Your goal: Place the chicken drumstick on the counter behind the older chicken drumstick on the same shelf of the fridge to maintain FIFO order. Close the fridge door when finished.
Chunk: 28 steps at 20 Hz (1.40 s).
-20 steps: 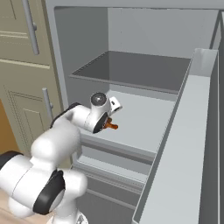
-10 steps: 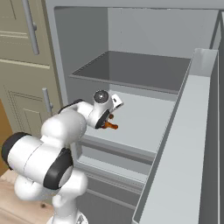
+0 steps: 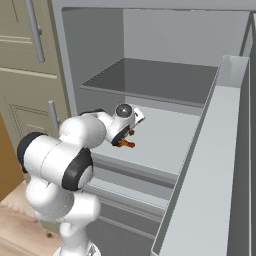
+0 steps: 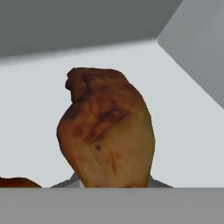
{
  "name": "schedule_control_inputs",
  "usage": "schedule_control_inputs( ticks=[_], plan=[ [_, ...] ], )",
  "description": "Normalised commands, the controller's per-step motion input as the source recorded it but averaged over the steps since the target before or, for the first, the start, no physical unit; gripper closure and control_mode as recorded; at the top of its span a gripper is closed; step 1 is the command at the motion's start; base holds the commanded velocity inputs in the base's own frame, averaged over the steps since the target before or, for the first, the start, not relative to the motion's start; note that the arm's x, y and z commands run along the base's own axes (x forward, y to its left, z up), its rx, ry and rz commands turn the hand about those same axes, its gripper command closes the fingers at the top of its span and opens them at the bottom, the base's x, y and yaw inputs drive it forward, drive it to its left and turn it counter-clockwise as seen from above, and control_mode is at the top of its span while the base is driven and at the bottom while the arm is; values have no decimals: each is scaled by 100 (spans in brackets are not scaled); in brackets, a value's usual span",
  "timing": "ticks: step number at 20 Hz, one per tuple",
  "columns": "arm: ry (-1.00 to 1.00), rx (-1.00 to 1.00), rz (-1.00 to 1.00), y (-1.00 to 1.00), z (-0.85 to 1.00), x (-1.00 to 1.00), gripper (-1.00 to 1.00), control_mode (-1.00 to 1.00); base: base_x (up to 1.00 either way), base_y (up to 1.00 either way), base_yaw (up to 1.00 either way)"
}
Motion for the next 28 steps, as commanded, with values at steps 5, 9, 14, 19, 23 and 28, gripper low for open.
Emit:
schedule_control_inputs(
  ticks=[5,9,14,19,23,28],
  plan=[
    [0,0,5,-7,-38,26,100,-100,0,0,0],
    [0,0,5,-9,-30,25,100,-100,0,0,0],
    [1,0,3,-1,-31,34,-100,-100,0,0,0],
    [1,-1,1,0,-28,30,-100,-100,0,0,0],
    [0,0,2,0,-22,8,-100,-100,0,0,0],
    [-7,-1,3,12,-5,-30,-100,-100,0,0,0]
  ],
)
